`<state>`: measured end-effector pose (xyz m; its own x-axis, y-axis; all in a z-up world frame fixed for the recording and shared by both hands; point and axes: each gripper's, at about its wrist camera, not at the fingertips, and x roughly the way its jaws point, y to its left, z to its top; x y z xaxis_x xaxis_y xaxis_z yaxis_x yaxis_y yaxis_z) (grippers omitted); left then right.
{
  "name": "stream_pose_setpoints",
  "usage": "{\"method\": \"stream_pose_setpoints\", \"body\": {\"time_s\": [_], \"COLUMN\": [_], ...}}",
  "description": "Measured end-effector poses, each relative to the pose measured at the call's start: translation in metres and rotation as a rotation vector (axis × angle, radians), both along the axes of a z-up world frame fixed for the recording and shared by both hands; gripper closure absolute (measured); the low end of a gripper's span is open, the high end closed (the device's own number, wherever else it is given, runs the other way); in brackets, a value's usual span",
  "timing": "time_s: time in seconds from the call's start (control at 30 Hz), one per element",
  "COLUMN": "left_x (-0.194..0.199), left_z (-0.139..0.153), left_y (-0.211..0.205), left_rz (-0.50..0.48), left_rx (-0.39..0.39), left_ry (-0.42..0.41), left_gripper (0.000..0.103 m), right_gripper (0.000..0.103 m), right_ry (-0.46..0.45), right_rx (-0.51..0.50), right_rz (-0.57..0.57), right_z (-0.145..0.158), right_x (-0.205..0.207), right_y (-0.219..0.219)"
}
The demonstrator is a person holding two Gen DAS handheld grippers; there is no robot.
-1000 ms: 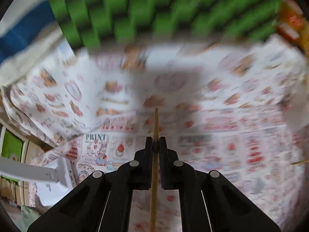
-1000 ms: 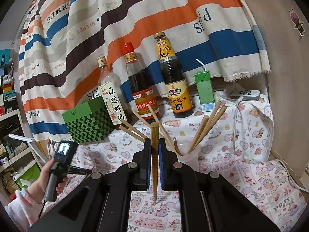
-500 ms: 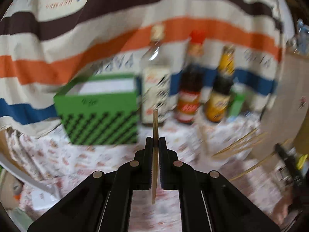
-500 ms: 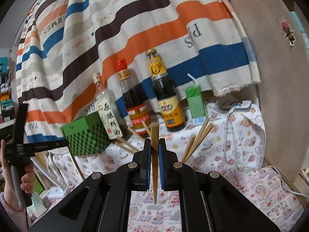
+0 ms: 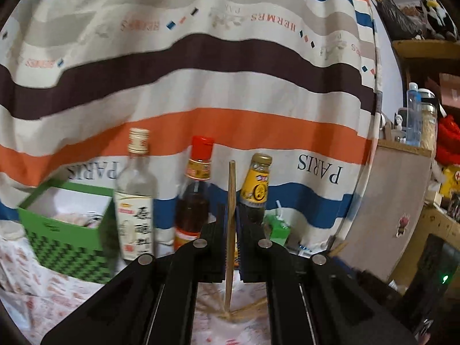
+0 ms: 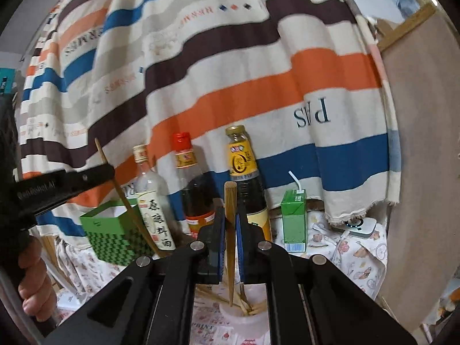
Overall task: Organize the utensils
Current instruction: 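Lower both chopsticks into the clear cup and open both tools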
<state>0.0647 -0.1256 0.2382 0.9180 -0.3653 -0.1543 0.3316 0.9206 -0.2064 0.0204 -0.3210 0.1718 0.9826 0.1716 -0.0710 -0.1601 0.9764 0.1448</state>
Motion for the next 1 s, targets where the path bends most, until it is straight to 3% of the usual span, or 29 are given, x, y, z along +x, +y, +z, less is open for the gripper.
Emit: {"method": "stream_pose_setpoints", "body": {"time_s": [0.1,0.27,0.5,1.0], "left_x": [0.017,0.045,0.063,0.075], "left_z": [-0.013,-0.055,-0.1,-0.127], "left_y": [-0.012,-0.027,-0.05,-0.053], "left_rz": [0.002,-0.022,-0.019,-0.027], "left_rx": [0.012,0.03,0.127,0.154], "left_ry": [0.0,0.095,0.169,0.246], "left_gripper": [0.098,0.098,0.098,0.098], "right_gripper": [0.095,0.095,0.095,0.095], "right_ry": [0.025,0.128,0.203,0.311], "right_rx": [-0.005,-0.04,-0.129,-0.101], "right_rz": [-0.006,0.013,0.057,0.056], "right_z": [-0.001,-0.01,-0.023,-0.042], "right_x": [0.019,0.046,0.062,0.092], "right_y": [-0.005,-0.011,-0.004,-0.017]}}
